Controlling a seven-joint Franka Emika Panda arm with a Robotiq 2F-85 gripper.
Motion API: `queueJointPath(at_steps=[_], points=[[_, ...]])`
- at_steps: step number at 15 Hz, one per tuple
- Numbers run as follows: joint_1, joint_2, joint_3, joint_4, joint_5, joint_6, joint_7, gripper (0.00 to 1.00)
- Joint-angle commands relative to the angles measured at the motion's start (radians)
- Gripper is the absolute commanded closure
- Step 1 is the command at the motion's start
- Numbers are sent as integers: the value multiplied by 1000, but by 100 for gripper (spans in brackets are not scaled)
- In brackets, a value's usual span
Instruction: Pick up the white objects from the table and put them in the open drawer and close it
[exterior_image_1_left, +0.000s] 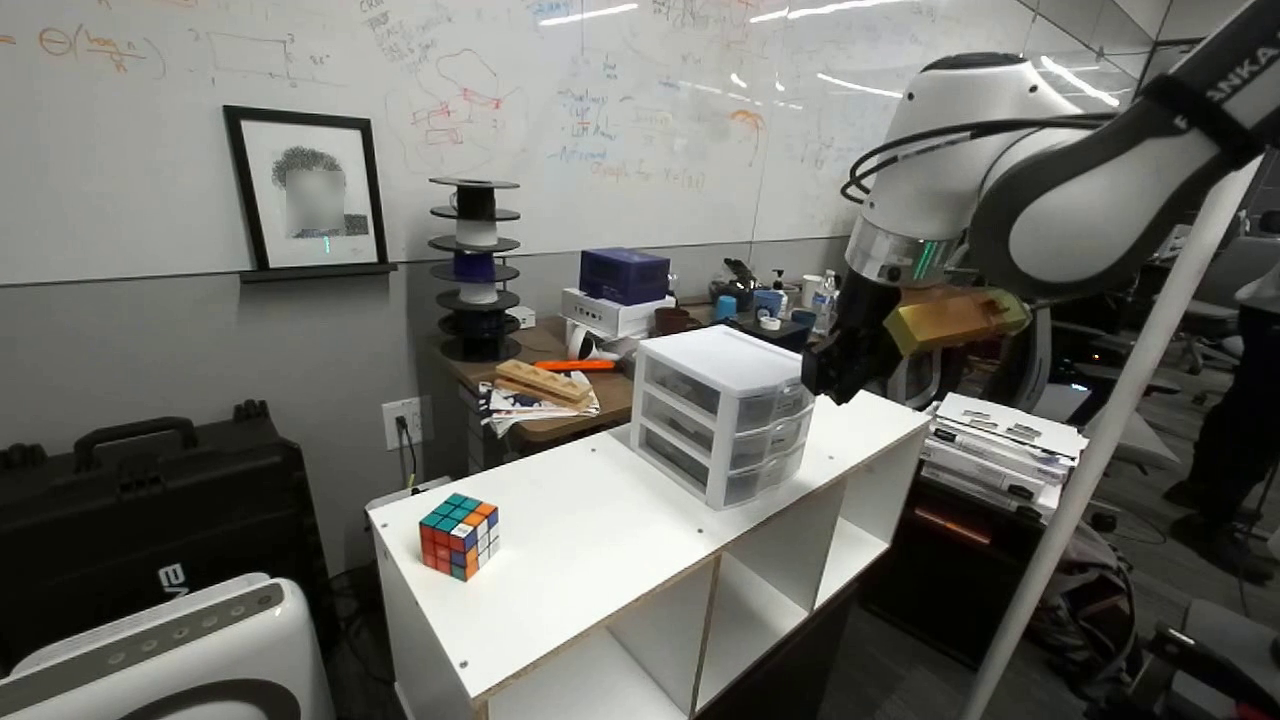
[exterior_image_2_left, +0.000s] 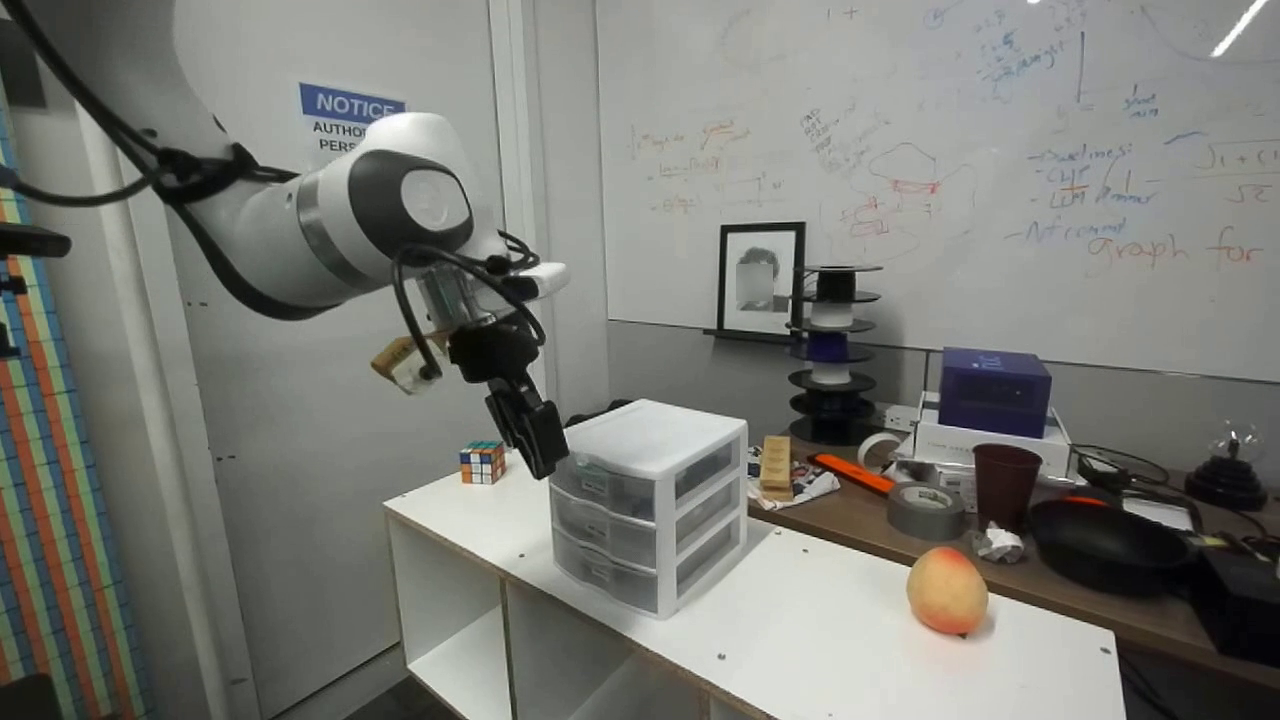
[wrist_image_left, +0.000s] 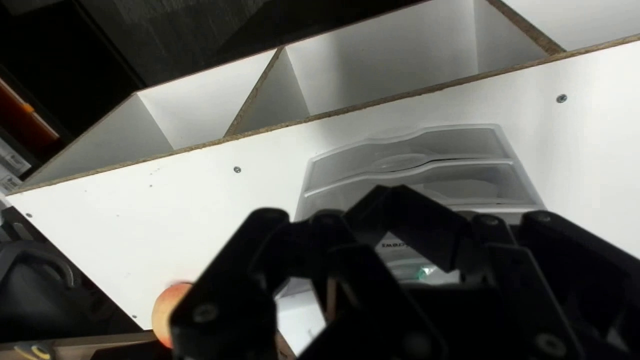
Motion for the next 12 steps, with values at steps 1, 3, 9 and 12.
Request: queueJointPath(at_steps=[1, 3, 9, 12], points=[[-10, -128, 33, 6, 127, -148, -148, 93], [-16, -175, 44, 25, 149, -226, -200, 92], [-34, -222, 71, 43, 166, -332, -273, 60], [-35, -227, 71, 42, 167, -342, -282, 58]])
